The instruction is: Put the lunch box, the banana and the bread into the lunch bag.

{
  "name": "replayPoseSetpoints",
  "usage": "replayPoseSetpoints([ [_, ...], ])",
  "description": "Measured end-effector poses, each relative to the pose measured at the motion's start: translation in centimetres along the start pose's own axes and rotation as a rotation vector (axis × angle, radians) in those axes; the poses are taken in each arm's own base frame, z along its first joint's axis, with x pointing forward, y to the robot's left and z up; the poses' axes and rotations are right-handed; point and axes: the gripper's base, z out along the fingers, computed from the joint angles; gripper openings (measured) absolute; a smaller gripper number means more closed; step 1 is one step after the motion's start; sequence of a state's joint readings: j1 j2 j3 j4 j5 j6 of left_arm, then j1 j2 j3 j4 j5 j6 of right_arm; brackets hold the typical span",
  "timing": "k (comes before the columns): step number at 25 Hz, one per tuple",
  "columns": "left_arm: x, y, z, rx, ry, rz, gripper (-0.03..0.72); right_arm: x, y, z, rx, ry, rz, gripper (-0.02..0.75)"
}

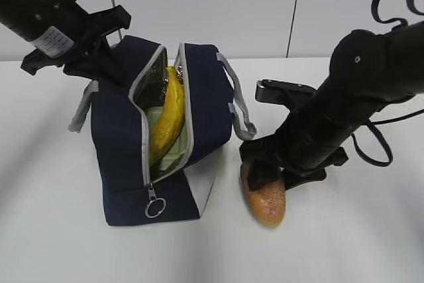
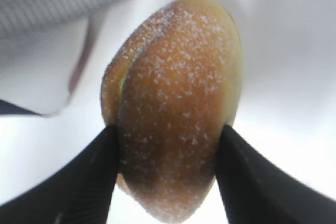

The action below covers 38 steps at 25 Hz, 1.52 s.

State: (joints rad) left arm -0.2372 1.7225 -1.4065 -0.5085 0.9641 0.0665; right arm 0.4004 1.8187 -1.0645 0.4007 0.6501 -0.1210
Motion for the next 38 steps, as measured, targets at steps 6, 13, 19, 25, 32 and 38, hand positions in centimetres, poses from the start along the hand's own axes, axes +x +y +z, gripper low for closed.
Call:
replayPoseSetpoints([
  [6, 0.0, 0.0, 0.0, -0.003, 0.000, 0.002, -0.003, 1.1, -0.8, -2.6, 0.143, 0.098, -0.067, 0.415],
  [13, 0.0, 0.0, 0.0, -0.004, 0.000, 0.003, -0.003, -0.6, 0.9, -9.3, 0.153, -0.059, -0.112, 0.414],
  [19, 0.0, 0.0, 0.0, -0.004, 0.000, 0.003, -0.003, -3.3, 4.3, -15.9, -0.022, -0.306, -0.100, 0.414],
  [25, 0.0, 0.0, 0.0, -0.004, 0.000, 0.003, -0.003, -5.5, 6.8, -13.9, -0.325, -0.312, -0.076, 0.414],
  [32, 0.0, 0.0, 0.0, -0.005, 0.000, 0.004, -0.003, -8.2, 6.6, -7.5, -0.427, -0.228, 0.001, 0.414],
  [38, 0.0, 0.0, 0.0, -0.005, 0.000, 0.004, -0.003, -10.4, 6.7, -4.9, -0.456, -0.203, 0.014, 0.417],
])
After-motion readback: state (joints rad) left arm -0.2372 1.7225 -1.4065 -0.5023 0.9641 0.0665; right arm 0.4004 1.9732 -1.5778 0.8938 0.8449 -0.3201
